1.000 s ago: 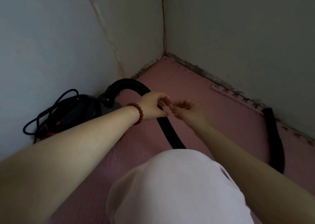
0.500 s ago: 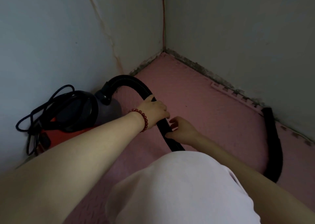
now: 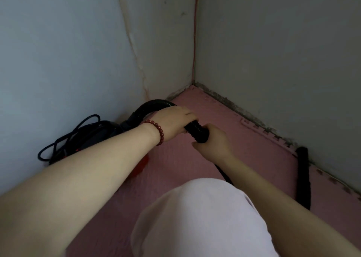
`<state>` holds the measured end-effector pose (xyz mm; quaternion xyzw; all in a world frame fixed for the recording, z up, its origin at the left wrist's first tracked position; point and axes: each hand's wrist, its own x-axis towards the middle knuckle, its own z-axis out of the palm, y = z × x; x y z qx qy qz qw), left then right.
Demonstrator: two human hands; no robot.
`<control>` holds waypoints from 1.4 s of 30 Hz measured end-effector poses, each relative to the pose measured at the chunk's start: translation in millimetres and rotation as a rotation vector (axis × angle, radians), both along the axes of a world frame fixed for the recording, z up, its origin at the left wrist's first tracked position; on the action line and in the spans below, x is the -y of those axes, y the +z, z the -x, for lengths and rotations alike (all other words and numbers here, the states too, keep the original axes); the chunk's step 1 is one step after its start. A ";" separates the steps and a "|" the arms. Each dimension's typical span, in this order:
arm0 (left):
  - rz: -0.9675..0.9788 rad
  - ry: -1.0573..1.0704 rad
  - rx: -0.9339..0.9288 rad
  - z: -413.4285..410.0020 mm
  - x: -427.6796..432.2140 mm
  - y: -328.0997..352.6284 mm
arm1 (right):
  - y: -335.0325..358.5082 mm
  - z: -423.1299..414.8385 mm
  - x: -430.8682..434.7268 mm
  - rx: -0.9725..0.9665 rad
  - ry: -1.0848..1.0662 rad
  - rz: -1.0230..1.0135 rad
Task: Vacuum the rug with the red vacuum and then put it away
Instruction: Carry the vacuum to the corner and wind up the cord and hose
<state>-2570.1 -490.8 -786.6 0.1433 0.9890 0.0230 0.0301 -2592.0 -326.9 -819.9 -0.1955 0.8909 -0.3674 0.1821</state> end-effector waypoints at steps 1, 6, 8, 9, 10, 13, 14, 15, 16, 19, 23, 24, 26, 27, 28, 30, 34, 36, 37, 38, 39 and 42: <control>-0.019 0.011 -0.008 -2.9 1.0 7.8 | 8.3 0.2 1.4 -0.026 0.009 -0.004; -0.121 0.107 -0.093 -20.3 11.9 45.1 | 55.3 1.6 15.7 -0.196 0.030 0.000; -0.135 0.167 -0.109 -26.7 17.9 60.4 | 72.7 0.7 23.1 -0.258 0.035 0.023; -0.133 0.190 -0.120 -29.7 21.2 67.0 | 79.9 -0.6 26.3 -0.294 0.040 0.034; -0.132 0.212 -0.135 -32.3 24.8 73.0 | 86.8 -2.0 28.9 -0.329 0.044 0.052; -0.127 0.268 -0.189 -41.1 34.6 89.8 | 102.2 -5.8 33.3 -0.416 0.056 0.097; -0.126 0.283 -0.205 -44.0 37.4 94.3 | 106.0 -6.2 35.0 -0.441 0.057 0.097; -0.126 0.298 -0.222 -47.2 40.1 99.3 | 110.6 -6.4 37.1 -0.467 0.053 0.093; -0.126 0.318 -0.238 -50.3 42.2 104.2 | 115.4 -6.5 39.5 -0.492 0.040 0.091; -0.113 0.368 -0.277 -58.3 49.4 118.0 | 133.3 -7.8 49.2 -0.555 -0.008 0.102; -0.084 0.438 -0.296 -69.5 58.6 138.7 | 156.4 -13.6 64.5 -0.613 0.053 0.130; -0.079 0.448 -0.300 -71.1 59.8 144.2 | 162.1 -14.7 68.3 -0.626 0.078 0.122; -0.103 0.450 -0.318 -73.1 58.5 154.9 | 174.5 -17.0 73.7 -0.640 0.121 0.083; -0.125 0.440 -0.338 -73.2 56.8 159.3 | 180.1 -17.4 75.6 -0.646 0.134 0.060; -0.141 0.427 -0.359 -72.5 54.4 163.2 | 184.6 -17.2 76.7 -0.655 0.140 0.044; -0.152 0.423 -0.376 -70.0 51.2 166.6 | 187.3 -15.6 77.7 -0.676 0.136 0.036; -0.159 0.468 -0.351 -65.5 44.9 163.0 | 175.7 -12.6 75.9 -0.727 0.129 0.057; -0.154 0.482 -0.337 -63.4 43.0 160.6 | 170.8 -11.9 72.7 -0.753 0.116 0.076; -0.152 0.491 -0.332 -63.2 43.6 160.2 | 169.3 -11.1 70.2 -0.757 0.109 0.086; -0.156 0.506 -0.327 -63.9 45.7 160.4 | 167.5 -9.6 67.1 -0.758 0.098 0.092; -0.164 0.528 -0.324 -65.5 49.0 161.2 | 165.2 -6.9 63.8 -0.752 0.081 0.093; -0.177 0.598 -0.309 -72.6 61.2 162.8 | 155.3 0.3 55.3 -0.704 -0.003 0.104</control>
